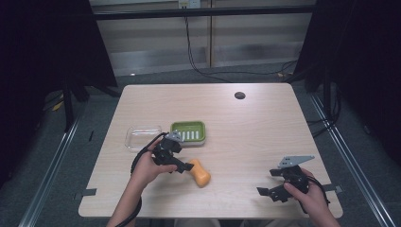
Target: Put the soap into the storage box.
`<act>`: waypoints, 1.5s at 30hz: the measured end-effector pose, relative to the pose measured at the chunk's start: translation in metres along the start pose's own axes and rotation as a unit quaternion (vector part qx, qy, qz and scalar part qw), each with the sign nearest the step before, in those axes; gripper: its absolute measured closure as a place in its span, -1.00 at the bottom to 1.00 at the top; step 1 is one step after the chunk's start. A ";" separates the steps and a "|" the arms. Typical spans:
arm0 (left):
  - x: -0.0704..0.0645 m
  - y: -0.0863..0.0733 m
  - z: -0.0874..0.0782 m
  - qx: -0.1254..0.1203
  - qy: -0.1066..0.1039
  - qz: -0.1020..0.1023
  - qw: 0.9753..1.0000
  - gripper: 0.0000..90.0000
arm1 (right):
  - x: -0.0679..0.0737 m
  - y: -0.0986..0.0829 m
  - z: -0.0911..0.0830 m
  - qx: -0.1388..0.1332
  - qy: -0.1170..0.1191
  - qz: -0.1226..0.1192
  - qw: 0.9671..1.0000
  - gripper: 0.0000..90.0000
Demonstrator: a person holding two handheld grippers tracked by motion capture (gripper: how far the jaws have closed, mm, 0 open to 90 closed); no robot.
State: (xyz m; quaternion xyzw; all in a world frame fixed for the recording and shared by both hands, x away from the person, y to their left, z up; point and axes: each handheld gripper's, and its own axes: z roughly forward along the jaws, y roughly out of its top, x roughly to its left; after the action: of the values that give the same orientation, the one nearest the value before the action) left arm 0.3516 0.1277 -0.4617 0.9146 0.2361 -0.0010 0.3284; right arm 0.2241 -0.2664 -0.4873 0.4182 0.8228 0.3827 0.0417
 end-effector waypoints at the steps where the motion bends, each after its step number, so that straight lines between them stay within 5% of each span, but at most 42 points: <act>1: 0.000 0.000 0.000 0.000 0.000 0.000 1.000 -0.73 | 0.000 0.000 0.000 0.000 0.000 0.000 1.000 -0.89; 17: -0.009 0.008 0.003 0.000 -0.021 0.079 0.997 -0.78 | 0.001 -0.003 0.000 0.003 0.001 0.005 1.000 -0.89; 24: -0.019 0.013 0.014 0.013 -0.036 0.117 0.992 -0.86 | 0.000 -0.004 -0.003 0.001 -0.002 0.007 1.000 -0.89; 26: -0.022 0.014 0.017 0.021 -0.043 0.133 0.990 -0.88 | 0.000 -0.004 -0.002 0.001 -0.002 0.007 1.000 -0.89; 27: -0.025 0.014 0.020 0.024 -0.056 0.151 0.987 -0.89 | 0.000 -0.005 -0.002 0.002 0.000 0.008 1.000 -0.89; 28: -0.025 0.014 0.020 0.024 -0.056 0.151 0.987 -0.92 | 0.000 -0.005 -0.002 0.002 0.000 0.008 1.000 -0.89; 32: -0.029 0.016 0.026 0.041 -0.074 0.193 0.978 -0.93 | -0.001 -0.005 -0.002 -0.001 0.004 0.011 1.000 -0.88; 37: -0.031 0.019 0.032 0.046 -0.083 0.219 0.971 -0.93 | -0.003 -0.005 -0.001 -0.001 0.008 0.015 1.000 -0.88; 43: -0.034 0.023 0.041 0.058 -0.085 0.233 0.967 -0.93 | -0.003 -0.005 0.000 0.000 0.011 0.015 1.000 -0.89; 45: -0.036 0.024 0.044 0.063 -0.092 0.247 0.963 -0.92 | -0.003 -0.005 0.000 0.000 0.013 0.015 1.000 -0.89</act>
State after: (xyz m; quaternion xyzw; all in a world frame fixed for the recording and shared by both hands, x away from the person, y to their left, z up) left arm 0.3370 0.0696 -0.4761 0.9593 -0.0288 -0.0192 0.2802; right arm 0.2225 -0.2705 -0.4915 0.4257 0.8169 0.3884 0.0254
